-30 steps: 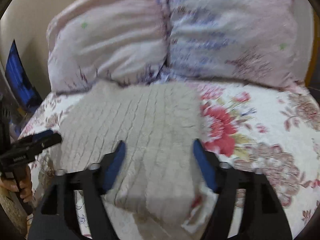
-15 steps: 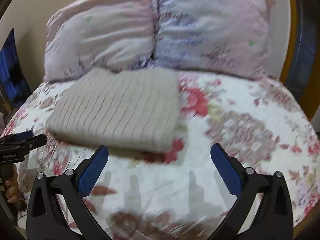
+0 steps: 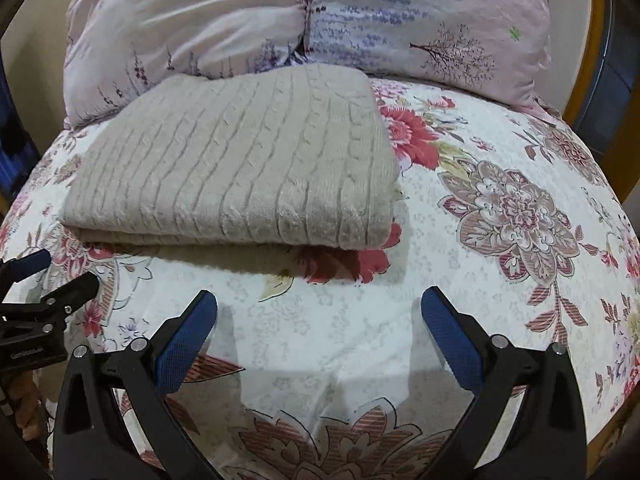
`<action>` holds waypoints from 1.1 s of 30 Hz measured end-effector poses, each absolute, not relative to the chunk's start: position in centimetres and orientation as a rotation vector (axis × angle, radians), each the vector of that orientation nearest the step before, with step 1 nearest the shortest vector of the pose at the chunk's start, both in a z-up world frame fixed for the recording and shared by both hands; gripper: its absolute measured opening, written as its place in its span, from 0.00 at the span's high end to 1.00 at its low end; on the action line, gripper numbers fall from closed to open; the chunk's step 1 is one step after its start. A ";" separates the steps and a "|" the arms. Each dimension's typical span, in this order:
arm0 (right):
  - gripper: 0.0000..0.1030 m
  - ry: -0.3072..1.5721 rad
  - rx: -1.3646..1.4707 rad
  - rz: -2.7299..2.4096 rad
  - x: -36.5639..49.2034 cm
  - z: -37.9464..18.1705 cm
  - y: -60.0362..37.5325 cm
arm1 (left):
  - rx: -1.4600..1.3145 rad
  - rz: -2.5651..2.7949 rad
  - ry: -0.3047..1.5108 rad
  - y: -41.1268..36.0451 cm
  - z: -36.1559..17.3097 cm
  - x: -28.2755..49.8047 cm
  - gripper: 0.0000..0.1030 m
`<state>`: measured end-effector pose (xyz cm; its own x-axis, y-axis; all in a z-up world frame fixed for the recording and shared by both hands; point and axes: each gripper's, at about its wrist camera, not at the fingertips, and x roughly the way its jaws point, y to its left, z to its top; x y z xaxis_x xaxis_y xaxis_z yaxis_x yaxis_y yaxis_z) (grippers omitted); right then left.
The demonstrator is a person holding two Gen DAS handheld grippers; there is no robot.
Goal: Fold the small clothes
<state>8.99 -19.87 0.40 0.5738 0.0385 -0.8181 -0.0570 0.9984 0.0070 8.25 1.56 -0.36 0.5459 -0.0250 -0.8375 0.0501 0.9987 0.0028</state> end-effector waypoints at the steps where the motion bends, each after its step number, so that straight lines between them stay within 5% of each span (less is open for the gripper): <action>1: 0.01 0.964 -0.022 0.053 9.1 0.3 -19.9 | 0.026 -0.045 0.994 1.6 -0.4 8.4 0.02; 33: 0.01 0.994 -0.019 0.041 9.5 -0.1 -20.1 | 0.023 -0.036 1.006 1.6 -0.5 8.8 0.02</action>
